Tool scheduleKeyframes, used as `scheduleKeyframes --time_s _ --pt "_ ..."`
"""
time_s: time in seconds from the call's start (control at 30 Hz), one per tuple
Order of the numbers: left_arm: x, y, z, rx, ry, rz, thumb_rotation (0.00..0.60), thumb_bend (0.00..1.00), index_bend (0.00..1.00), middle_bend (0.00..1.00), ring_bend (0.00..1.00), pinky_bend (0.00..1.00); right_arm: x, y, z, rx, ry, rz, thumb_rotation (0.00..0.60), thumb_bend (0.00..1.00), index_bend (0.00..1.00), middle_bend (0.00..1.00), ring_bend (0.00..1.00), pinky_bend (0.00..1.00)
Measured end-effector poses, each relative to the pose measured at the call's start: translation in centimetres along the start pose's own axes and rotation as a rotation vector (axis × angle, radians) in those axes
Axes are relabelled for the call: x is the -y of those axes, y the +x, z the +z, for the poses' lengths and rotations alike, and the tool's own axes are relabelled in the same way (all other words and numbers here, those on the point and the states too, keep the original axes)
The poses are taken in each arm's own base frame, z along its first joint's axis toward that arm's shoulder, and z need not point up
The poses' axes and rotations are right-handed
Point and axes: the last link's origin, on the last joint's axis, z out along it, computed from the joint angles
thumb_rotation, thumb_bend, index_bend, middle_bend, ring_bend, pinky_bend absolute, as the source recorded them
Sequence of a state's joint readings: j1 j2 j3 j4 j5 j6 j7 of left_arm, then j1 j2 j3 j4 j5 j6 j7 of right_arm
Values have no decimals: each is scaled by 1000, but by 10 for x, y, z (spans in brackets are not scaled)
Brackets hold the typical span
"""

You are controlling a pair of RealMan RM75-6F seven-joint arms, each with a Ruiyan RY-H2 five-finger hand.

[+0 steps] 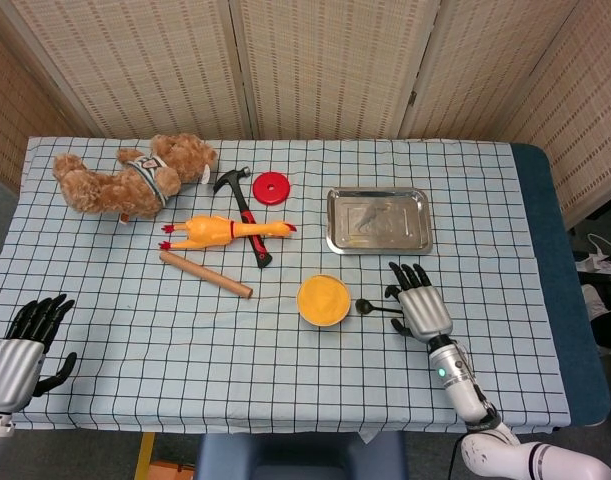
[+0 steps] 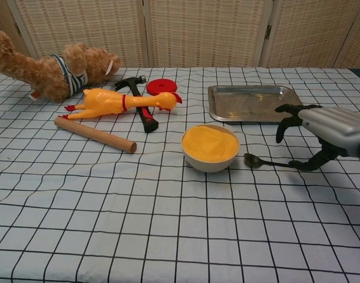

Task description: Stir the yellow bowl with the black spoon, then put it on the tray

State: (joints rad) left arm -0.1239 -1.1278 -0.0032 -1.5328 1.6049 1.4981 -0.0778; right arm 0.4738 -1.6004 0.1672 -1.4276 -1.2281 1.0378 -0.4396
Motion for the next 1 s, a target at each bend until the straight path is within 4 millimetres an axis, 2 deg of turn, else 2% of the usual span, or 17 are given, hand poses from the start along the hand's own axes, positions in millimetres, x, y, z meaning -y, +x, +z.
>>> scheduleKeyframes --time_s 0.33,1.0 --pt "2 0 1 8 -7 -17 600 422 0 4 0 60 10 -17 19 46 -13 -6 600 330 417 0 0 0" --pt "5 3 1 8 -12 -33 600 424 0 4 0 60 22 -31 29 51 -15 -1 600 331 499 0 0 0"
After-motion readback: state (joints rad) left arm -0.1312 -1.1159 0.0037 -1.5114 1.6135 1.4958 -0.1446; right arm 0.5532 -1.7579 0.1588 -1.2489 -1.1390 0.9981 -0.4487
